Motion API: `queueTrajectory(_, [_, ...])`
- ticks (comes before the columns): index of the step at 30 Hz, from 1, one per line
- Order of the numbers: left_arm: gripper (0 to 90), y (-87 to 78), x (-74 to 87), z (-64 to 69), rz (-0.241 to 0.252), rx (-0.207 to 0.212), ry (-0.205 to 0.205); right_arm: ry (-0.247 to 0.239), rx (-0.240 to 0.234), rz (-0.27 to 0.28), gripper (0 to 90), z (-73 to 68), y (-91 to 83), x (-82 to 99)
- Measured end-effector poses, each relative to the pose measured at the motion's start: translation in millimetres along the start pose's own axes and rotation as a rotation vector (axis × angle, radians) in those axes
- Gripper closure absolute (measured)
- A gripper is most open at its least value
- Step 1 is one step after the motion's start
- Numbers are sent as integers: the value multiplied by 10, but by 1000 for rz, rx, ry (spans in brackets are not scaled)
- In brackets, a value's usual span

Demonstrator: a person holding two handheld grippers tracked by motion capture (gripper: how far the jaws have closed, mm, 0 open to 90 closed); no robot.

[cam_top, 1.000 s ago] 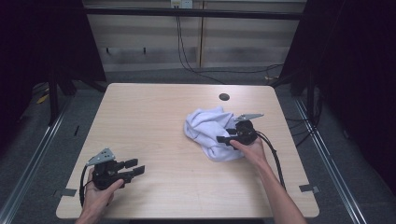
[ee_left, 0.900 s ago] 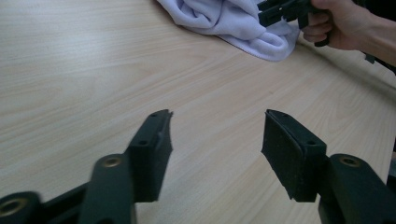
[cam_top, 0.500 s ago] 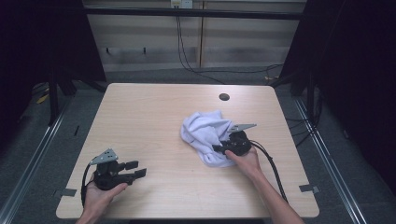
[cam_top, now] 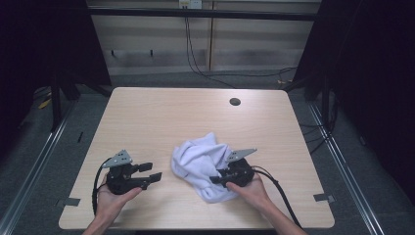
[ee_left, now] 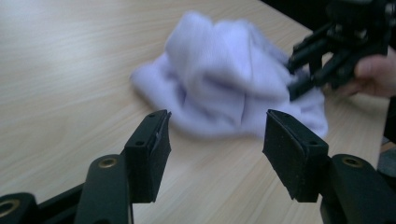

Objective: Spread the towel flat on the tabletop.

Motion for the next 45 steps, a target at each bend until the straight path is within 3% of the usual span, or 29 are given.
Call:
queueTrajectory(3, [491, 62, -86, 71, 11, 8, 28, -47, -42, -24, 616, -232, 24, 6])
queueTrajectory(5, [524, 107, -119, 112, 11, 40, 33, -54, -70, -11, 555, -328, -7, -25])
queueTrajectory(8, [537, 189, -149, 142, -4, 46, 51, -61, -87, 19, 524, -327, -80, -67])
queueTrajectory(10, [526, 250, -168, 134, -20, 53, 45, -40, -95, 56, 502, -282, -177, -117])
queueTrajectory(12, [481, 315, -177, 100, -32, 42, 35, -29, -72, 83, 497, -204, -274, -164])
queueTrajectory(14, [463, 391, -194, 64, -51, 37, 30, -17, -29, 106, 497, -80, -349, -215])
queueTrajectory(17, [461, 504, -218, 39, -45, 44, 27, -19, 82, 111, 493, 164, -392, -288])
queueTrajectory(18, [459, 546, -211, 29, -47, 36, 34, 6, 93, 112, 483, 287, -358, -313])
queueTrajectory(20, [465, 606, -179, 6, -65, 26, 69, 17, 94, 112, 480, 337, -323, -313])
queueTrajectory(23, [517, 648, -144, -2, -65, 45, 62, 16, 110, 71, 476, 457, -139, -237])
queueTrajectory(27, [493, 670, -177, 37, -49, 75, 49, 18, 98, 46, 484, 466, -51, -192])
queueTrajectory(31, [445, 678, -229, 93, -56, 104, 49, 22, 76, 41, 541, 431, 5, -188])
queueTrajectory(34, [434, 744, -150, 79, -94, 107, 41, 26, 88, 24, 547, 408, 32, -182])
queueTrajectory(35, [453, 754, -124, 74, -82, 107, 44, 30, 84, 19, 563, 397, 41, -176])
queueTrajectory(38, [493, 783, -54, 57, -116, 106, 57, 44, 57, 15, 692, 358, 64, -162])
queueTrajectory(40, [562, 796, -4, 73, -144, 126, 51, 61, 36, 20, 790, 341, 74, -162])
queueTrajectory(42, [714, 809, 44, 78, -178, 120, 56, 90, 19, 41, 874, 339, 64, -183])
queueTrajectory(45, [821, 747, 29, 51, -158, 122, -3, 118, 12, 81, 882, 348, -13, -242])
Point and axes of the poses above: each handheld gripper's, and its own axes: y roughly forward along the jaws, x roughly out of its underside, z roughly to its right, the point moved 6 cm from there along y, roughly forward along the jaws, and after that the axes turned 9 degrees about z, right-handed, at the moved point
